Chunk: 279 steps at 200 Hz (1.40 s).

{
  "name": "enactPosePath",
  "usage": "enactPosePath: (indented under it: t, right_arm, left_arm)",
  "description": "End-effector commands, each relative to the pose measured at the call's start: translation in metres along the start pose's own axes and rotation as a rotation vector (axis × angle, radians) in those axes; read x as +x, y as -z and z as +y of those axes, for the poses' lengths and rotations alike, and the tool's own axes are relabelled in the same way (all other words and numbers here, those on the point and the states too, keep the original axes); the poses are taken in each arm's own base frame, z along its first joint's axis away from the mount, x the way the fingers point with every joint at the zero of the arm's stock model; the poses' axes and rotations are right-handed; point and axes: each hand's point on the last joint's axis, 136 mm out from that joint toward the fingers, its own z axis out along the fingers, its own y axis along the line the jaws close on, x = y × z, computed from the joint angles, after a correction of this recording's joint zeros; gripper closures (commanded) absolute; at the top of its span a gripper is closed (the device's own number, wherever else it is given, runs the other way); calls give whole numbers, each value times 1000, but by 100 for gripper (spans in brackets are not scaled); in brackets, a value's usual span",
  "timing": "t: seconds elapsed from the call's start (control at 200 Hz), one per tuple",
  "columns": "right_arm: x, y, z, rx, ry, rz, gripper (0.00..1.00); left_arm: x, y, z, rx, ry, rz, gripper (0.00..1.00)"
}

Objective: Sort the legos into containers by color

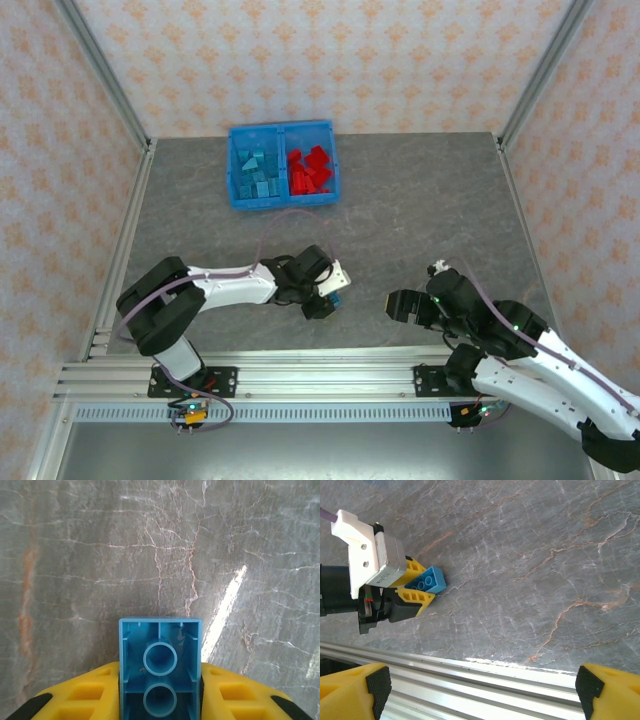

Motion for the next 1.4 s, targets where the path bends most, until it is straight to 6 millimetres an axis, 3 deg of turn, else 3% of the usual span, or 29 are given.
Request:
enactPosePath:
  t: [0.0,0.18,0.39,0.576,0.786,0.826,1.006,1.131,1.241,1.391]
  right_arm:
    - [-1,12,9,-39,17,6,4]
    - [-15,15,24,-79,17,-45,4]
    - [-42,-8,53,-113,-10,-113,5]
    - [-63,-33,81,-148,-108,-149,4]
    - [-69,-42,97,-133,-138,-112,5]
    - [-70,-41,98,-124,-134,-107,4]
    - [-74,-38,102,-82,-112,-85,4]
    - [-75,-45,107,-71,-115,-67,4]
    - [-78,-53,117,-79,-118,-58,4]
    - [-84,-61,132,-85,-100,-40,4]
  left_arm:
    - [-31,36,22,-72,66,-113,77]
    - [-74,98,78,-195,175,-278,77]
    - [-103,171,195,-442,501,-365,67]
    - [-114,212,277,-558,731,-475,67]
    - [-113,220,352,-672,917,-524,68]
    - [-106,207,369,-686,959,-505,68]
    - [-94,198,419,-763,1066,-512,68]
    - [-83,189,444,-764,1128,-501,68]
    - [-86,182,452,-733,1112,-491,66]
    - [-90,188,449,-706,1102,-506,50]
